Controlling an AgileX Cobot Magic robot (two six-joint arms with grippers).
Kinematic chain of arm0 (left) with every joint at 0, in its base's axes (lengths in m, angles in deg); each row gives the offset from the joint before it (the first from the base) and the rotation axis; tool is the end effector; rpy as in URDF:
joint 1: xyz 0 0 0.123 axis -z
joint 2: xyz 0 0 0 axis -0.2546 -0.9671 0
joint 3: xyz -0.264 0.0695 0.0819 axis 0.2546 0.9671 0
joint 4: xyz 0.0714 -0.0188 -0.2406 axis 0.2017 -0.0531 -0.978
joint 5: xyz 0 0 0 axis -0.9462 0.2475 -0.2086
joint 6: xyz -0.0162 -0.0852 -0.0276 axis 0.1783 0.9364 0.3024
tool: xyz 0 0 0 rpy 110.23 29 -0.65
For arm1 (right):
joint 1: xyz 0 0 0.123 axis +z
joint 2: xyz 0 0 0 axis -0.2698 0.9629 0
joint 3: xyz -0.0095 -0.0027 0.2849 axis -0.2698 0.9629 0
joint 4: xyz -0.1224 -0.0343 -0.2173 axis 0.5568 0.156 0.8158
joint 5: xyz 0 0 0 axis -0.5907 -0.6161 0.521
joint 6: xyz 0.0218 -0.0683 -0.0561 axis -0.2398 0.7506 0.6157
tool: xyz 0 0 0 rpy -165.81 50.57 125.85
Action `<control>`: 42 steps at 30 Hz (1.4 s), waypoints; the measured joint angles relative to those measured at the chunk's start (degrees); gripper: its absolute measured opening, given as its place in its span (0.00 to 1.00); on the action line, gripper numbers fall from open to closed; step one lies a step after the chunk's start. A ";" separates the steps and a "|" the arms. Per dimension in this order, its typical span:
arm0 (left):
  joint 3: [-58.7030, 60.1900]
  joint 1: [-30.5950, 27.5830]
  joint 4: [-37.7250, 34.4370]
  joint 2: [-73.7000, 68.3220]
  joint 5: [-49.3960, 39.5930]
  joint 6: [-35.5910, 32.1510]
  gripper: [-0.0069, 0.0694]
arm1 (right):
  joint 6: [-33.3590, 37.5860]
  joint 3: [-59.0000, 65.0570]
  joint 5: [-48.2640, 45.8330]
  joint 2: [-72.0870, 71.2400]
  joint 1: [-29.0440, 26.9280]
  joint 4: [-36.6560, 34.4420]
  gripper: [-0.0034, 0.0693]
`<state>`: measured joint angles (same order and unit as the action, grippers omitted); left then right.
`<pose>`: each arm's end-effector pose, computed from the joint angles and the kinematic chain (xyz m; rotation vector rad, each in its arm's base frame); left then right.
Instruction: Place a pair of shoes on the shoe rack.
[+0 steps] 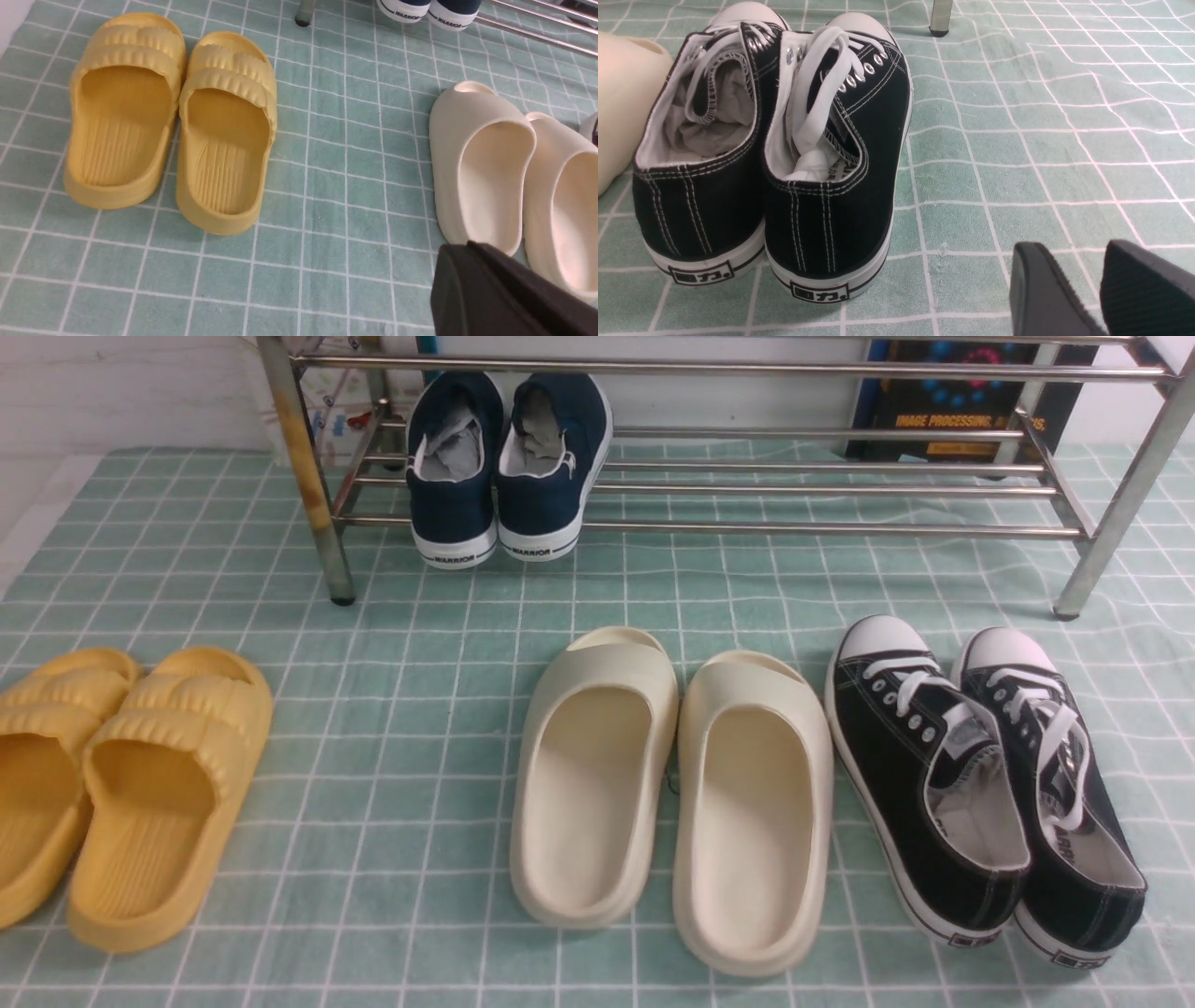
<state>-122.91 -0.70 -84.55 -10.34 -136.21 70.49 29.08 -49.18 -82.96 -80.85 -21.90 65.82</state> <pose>0.0201 0.0029 0.3683 -0.1852 2.0889 -0.2875 0.0518 -0.0066 0.1738 0.1007 1.8715 -0.0906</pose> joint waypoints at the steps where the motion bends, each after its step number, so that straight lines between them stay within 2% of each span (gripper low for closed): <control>1: 1.05 0.00 0.28 0.07 1.40 -0.59 0.07 | 0.00 0.00 0.00 0.00 0.00 0.00 0.38; 5: 9.97 -1.61 -0.23 3.43 13.80 -4.48 0.07 | 0.00 0.00 0.00 0.00 0.00 0.00 0.38; 8: 19.42 -5.43 -2.95 8.85 26.35 -7.30 0.07 | 0.00 0.00 0.00 0.00 0.00 0.00 0.38; 9: 20.15 -5.76 -3.18 9.26 27.21 -7.65 0.07 | 0.00 0.00 0.00 0.00 0.00 0.00 0.38; 11: 28.69 -9.65 -6.43 14.15 36.68 -9.69 0.07 | 0.00 0.00 0.00 0.00 0.00 0.00 0.38; 14: 37.94 -13.59 -9.08 19.04 44.13 -12.12 0.07 | 0.00 0.00 0.00 0.00 0.00 0.00 0.38; 23: 49.95 -14.89 -8.25 19.87 45.81 -12.64 0.07 | 0.00 0.00 0.00 0.00 0.00 0.00 0.38; 42: 50.55 -14.89 -7.46 19.87 42.66 -13.73 0.07 | 0.00 0.00 0.00 0.00 0.00 0.00 0.38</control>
<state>-72.36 -15.58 -92.01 9.53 -93.54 56.76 29.08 -49.18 -82.96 -80.85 -21.90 65.82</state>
